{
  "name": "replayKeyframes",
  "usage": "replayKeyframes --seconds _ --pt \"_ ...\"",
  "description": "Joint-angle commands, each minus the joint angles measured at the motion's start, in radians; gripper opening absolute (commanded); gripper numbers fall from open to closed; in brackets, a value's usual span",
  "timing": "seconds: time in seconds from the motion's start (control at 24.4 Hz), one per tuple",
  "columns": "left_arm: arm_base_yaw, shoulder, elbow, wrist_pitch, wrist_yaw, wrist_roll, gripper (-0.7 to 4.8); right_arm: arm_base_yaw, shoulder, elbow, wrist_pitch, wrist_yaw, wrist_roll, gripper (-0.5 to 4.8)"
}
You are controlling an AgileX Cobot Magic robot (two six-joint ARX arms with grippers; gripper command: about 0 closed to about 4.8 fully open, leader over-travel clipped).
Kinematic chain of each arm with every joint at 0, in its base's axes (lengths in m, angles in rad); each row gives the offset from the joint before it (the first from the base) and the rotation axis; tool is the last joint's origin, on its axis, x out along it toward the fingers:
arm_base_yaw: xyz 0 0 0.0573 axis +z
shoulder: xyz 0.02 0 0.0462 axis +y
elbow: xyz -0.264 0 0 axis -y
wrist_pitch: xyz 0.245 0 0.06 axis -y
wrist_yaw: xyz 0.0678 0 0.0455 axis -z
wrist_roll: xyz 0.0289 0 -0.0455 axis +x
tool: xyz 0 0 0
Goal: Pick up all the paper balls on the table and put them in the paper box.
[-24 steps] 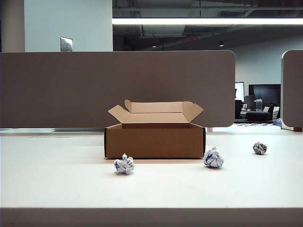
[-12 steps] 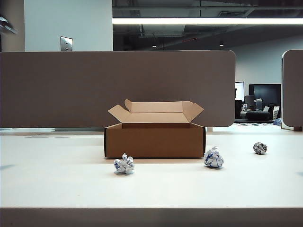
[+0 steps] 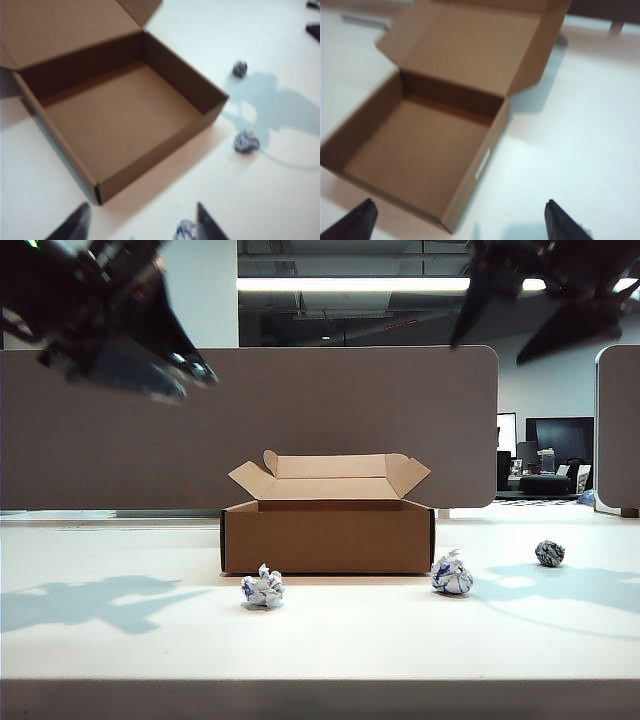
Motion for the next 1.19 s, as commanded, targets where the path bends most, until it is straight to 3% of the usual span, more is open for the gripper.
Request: replayKeyframes --seconds 0.04,0.25,0.45,0.98,1.19 --pt "-0.020 0.042 0.006 0.005 0.010 0.088 2.88 0.055 0.060 0.008 -0.021 0.079 -0.031 4.64" --pt "-0.055 0.074 0.006 -0.021 0.009 0.209 3.34 0.123 0.123 0.008 -0.038 0.164 -0.034 4.65" --pt "-0.109 0.115 0.006 -0.052 -0.011 0.272 3.37 0.145 0.184 0.008 -0.047 0.171 -0.032 4.64" --pt "-0.145 0.222 0.006 -0.054 -0.016 0.274 3.37 0.152 0.215 -0.025 -0.053 0.175 0.051 4.63" --pt "-0.145 0.233 0.006 -0.053 0.030 0.285 3.37 0.156 0.292 -0.032 -0.057 0.154 0.062 4.49"
